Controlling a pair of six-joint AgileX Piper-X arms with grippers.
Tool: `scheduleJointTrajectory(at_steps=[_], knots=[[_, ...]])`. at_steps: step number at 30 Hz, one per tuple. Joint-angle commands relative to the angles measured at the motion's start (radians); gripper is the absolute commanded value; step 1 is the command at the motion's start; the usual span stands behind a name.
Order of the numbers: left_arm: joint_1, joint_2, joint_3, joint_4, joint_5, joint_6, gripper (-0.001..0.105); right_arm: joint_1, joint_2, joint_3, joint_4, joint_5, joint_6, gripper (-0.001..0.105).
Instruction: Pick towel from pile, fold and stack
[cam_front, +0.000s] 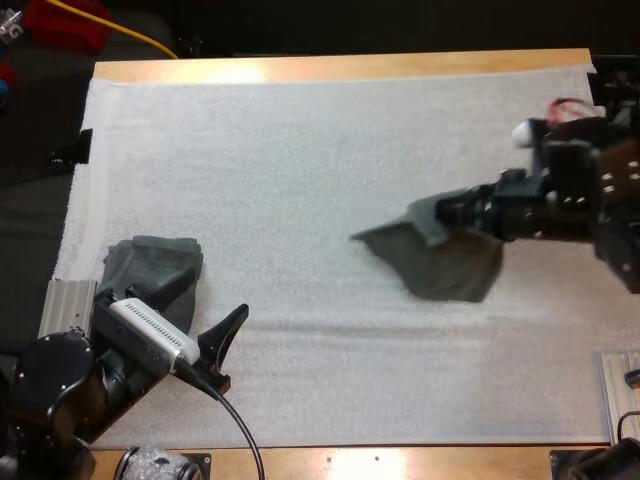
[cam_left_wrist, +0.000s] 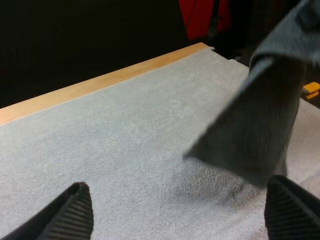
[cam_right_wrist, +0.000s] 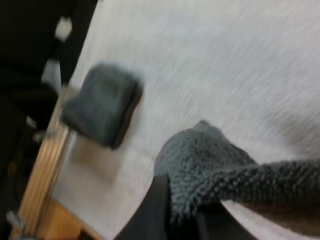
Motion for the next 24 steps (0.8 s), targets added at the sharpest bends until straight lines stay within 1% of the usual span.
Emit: scheduleJointTrajectory(at_steps=[1, 3, 6, 9, 11, 17, 21, 24], knots=[[-0.003, 0.001, -0.007, -0.002, 0.0, -0.01, 0.069, 0.032, 0.014, -0.001, 0.001, 0.016, -0.018, 0.001], [-0.003, 0.001, -0.007, -0.002, 0.0, -0.01, 0.069, 0.066, 0.037, -0.001, -0.007, 0.042, -0.018, 0.001], [-0.003, 0.001, -0.007, -0.002, 0.0, -0.01, 0.069, 0.113, 0.094, -0.001, -0.028, 0.044, -0.011, 0.001], [-0.003, 0.001, -0.007, -0.002, 0.0, -0.01, 0.069, 0.154, 0.154, -0.001, -0.075, 0.063, 0.001, 0.001], [-0.003, 0.001, -0.007, -0.002, 0.0, -0.01, 0.069, 0.181, 0.204, -0.001, -0.141, 0.106, 0.036, 0.001], [-0.003, 0.001, -0.007, 0.003, 0.0, -0.01, 0.069, 0.22, 0.307, -0.001, -0.31, 0.113, 0.121, 0.001], [-0.003, 0.001, -0.007, 0.015, 0.0, -0.01, 0.069, 0.224, 0.366, -0.001, -0.377, 0.114, 0.173, 0.001], [-0.003, 0.001, -0.007, 0.034, 0.0, -0.01, 0.069, 0.224, 0.403, -0.001, -0.43, 0.114, 0.188, 0.006]])
